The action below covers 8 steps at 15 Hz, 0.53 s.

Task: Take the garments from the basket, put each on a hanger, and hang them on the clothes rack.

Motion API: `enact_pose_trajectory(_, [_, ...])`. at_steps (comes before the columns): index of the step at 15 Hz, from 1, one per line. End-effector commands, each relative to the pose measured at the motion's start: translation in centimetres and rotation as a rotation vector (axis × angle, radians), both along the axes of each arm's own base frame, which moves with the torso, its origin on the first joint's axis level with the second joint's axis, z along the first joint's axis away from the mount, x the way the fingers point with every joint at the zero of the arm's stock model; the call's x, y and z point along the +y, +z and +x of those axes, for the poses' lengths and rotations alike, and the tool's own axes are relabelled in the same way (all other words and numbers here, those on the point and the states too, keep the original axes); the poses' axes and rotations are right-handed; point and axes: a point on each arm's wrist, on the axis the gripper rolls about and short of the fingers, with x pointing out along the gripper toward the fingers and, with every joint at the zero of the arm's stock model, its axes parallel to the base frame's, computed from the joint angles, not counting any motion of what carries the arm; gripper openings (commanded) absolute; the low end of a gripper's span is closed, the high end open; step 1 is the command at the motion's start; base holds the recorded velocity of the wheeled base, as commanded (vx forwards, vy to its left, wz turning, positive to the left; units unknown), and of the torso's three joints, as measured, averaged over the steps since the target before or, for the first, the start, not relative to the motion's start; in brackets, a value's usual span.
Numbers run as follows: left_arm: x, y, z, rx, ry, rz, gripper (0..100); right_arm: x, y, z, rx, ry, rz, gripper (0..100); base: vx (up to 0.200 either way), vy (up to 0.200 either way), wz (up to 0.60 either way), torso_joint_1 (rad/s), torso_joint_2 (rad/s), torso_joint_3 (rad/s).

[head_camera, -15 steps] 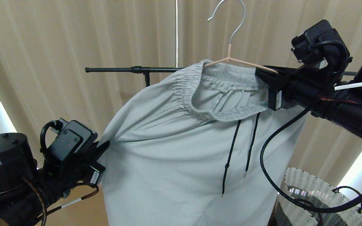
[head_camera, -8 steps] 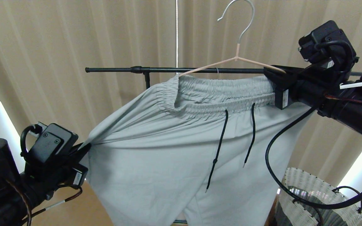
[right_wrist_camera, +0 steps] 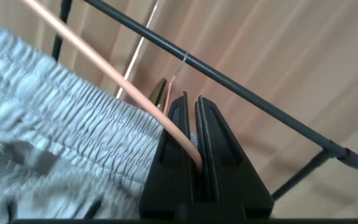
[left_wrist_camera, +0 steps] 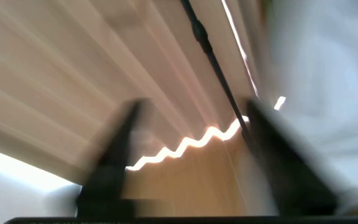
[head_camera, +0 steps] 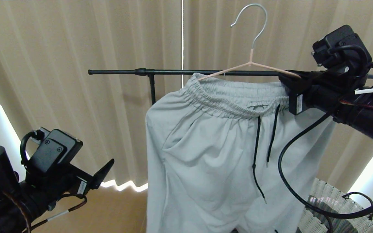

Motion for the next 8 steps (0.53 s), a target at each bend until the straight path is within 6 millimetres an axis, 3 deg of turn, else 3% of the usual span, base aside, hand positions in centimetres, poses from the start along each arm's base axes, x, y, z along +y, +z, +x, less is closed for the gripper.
enact_pose_trajectory(1, [0.2,0.2,-0.7,-0.017,-0.004,-0.007,100,-0.2,0.1,-0.2,0.014,-0.029,-0.006,0,0.0,0.0,0.0,0.0,0.0,0.0])
enact_pose_trajectory(4, [1.1,0.4,-2.9,-0.053,-0.002,-0.024,100,-1.3,0.1,-1.2,0.06,-0.087,-0.026,0,0.0,0.0,0.0,0.0,0.0,0.0])
enact_pose_trajectory(8, [2.0,1.0,-5.1,-0.116,0.01,-0.058,100,-4.9,-0.8,-2.0,0.084,-0.222,-0.035,0,0.0,0.0,0.0,0.0,0.0,0.0])
